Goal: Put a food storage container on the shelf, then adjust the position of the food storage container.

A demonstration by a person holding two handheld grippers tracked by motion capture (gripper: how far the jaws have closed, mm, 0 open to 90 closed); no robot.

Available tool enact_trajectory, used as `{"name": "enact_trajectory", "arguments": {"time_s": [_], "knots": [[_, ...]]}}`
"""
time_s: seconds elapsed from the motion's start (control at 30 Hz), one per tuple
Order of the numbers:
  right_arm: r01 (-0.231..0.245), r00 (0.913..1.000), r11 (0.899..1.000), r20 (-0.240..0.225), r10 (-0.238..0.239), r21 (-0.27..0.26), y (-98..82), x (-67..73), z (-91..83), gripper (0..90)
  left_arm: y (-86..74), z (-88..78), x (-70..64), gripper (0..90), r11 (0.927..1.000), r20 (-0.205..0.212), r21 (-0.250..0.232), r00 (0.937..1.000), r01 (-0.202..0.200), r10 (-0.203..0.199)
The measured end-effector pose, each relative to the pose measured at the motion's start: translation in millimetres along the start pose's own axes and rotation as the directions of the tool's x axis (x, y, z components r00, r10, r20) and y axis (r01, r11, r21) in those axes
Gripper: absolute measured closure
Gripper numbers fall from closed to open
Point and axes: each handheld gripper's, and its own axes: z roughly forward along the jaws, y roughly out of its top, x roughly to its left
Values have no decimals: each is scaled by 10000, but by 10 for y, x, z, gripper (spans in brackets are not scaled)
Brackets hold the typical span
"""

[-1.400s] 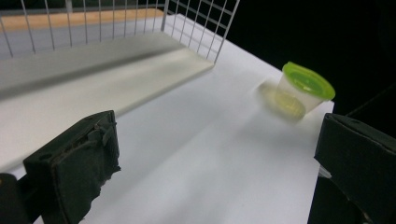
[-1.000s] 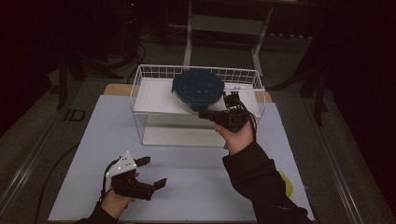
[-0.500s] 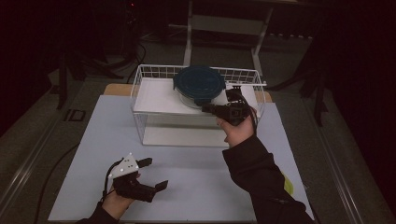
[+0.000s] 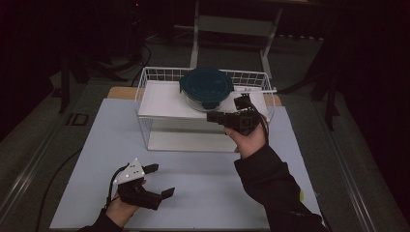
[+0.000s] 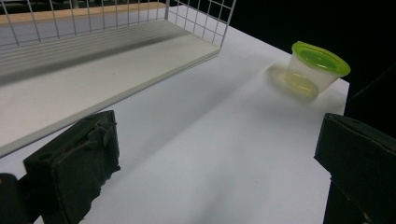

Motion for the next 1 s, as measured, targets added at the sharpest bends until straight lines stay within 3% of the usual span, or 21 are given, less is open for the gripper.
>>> {"name": "enact_trajectory", "arguments": {"time_s": [0.2, 0.27, 0.37, 0.43, 0.47, 0.57, 0.6, 0.63, 0.73, 0.87, 1.0], "knots": [[662, 9970, 9971, -382, -677, -388, -102, 48, -112, 306, 10, -40, -12, 0, 10000, 23, 42, 10000, -61, 61], [1033, 9911, 9941, -806, -1057, -340, -141, 57, -166, 254, 2, -61, -10, 0, 10000, 51, 30, 10000, -19, 18], [1091, 9885, 9922, -982, -1148, -611, -201, 52, -250, 192, -7, -101, -12, 0, 9999, -9, 56, 10000, -86, 86], [1220, 9858, 9893, -1063, -1303, -806, -225, 49, -281, 187, -9, -116, -17, 0, 9999, -22, 61, 9999, -106, 106], [1611, 9805, 9807, -952, -1718, -1112, -273, 41, -349, 201, -14, -146, -31, 0, 9998, -17, 70, 9998, -195, 195], [1687, 9787, 9785, -976, -1806, -1188, -298, 32, -384, 199, -20, -164, -39, 0, 9996, -34, 92, 9997, -249, 250], [1946, 9725, 9694, -999, -2106, -1497, -380, 0, -505, 180, -38, -183, -51, 0, 9995, -28, 112, 9996, -293, 294], [1946, 9725, 9694, -999, -2106, -1497, -380, 0, -505, 180, -49, -189, -54, 0, 9996, -25, 115, 9996, -271, 271], [2308, 9675, 9586, -649, -2443, -1670, -459, -27, -614, 166, -81, -192, -54, 0, 9997, 39, 88, 9997, -246, 246], [2041, 9740, 9711, -736, -2142, -1239, -565, -99, -713, 141, -109, -168, -65, 0, 9998, 169, 30, 9996, -216, 216], [1795, 9805, 9767, -596, -1873, -1173, -694, -176, -784, 143, -116, -142, -65, 0, 9995, 248, -71, 9992, -313, 314]]}}
